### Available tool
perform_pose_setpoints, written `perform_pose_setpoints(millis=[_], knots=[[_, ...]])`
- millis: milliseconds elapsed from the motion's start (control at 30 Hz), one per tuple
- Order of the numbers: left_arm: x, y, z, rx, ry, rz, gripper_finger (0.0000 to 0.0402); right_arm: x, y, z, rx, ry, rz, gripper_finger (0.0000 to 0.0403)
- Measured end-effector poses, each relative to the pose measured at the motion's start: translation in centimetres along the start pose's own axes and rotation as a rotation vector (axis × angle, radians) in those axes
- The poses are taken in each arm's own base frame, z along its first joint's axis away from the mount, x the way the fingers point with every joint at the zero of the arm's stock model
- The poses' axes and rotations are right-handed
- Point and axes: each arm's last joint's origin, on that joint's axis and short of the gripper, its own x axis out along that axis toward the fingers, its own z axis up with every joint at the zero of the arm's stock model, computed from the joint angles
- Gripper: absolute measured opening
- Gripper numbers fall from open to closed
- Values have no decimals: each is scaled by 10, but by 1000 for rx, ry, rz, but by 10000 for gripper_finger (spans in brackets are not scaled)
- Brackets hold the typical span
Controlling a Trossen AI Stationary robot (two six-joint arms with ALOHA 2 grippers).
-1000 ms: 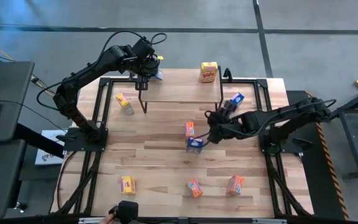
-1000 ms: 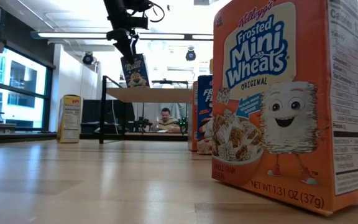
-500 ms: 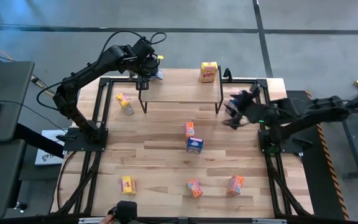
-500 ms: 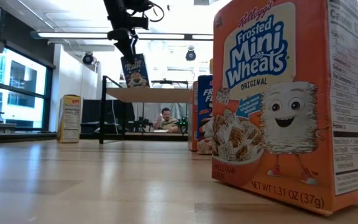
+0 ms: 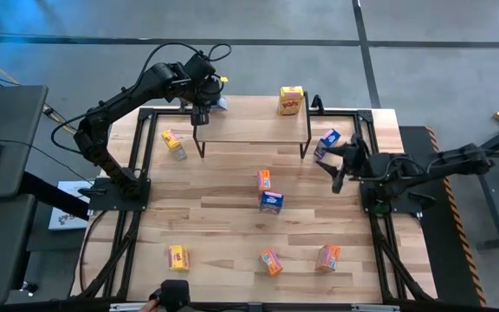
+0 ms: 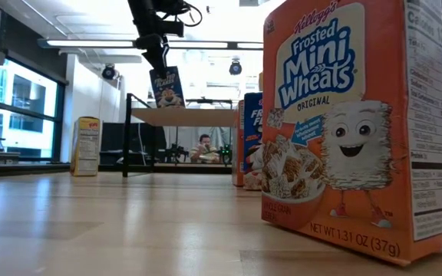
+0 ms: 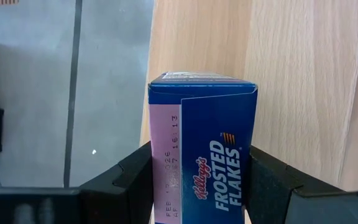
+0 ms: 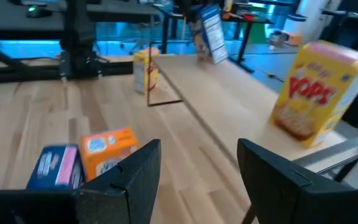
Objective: Stack cereal on shelf
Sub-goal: Put the bottom left blue cereal box on the shelf
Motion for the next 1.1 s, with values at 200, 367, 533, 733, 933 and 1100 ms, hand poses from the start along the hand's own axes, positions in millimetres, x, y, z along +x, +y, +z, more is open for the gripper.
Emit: perform_pose_setpoints(millis=[200, 367, 533, 733, 933, 1100], knots=[[0, 0, 0, 0, 0, 0, 186, 6, 3, -50, 15, -9, 20, 204], [0, 0, 0, 3, -4, 2, 186, 5, 0, -80, 55, -47, 12, 204], [1, 2, 2, -4, -25, 14, 186, 2, -3, -100, 65, -84, 13, 204], [1, 2, 3, -16, -34, 18, 190, 0, -4, -110, 84, -135, 18, 204], [1, 2, 4, -22, -36, 21, 201, -1, -5, -110, 82, -144, 12, 204], [1, 2, 4, 3, -36, 26, 202, -1, -5, -110, 81, -142, 13, 204]])
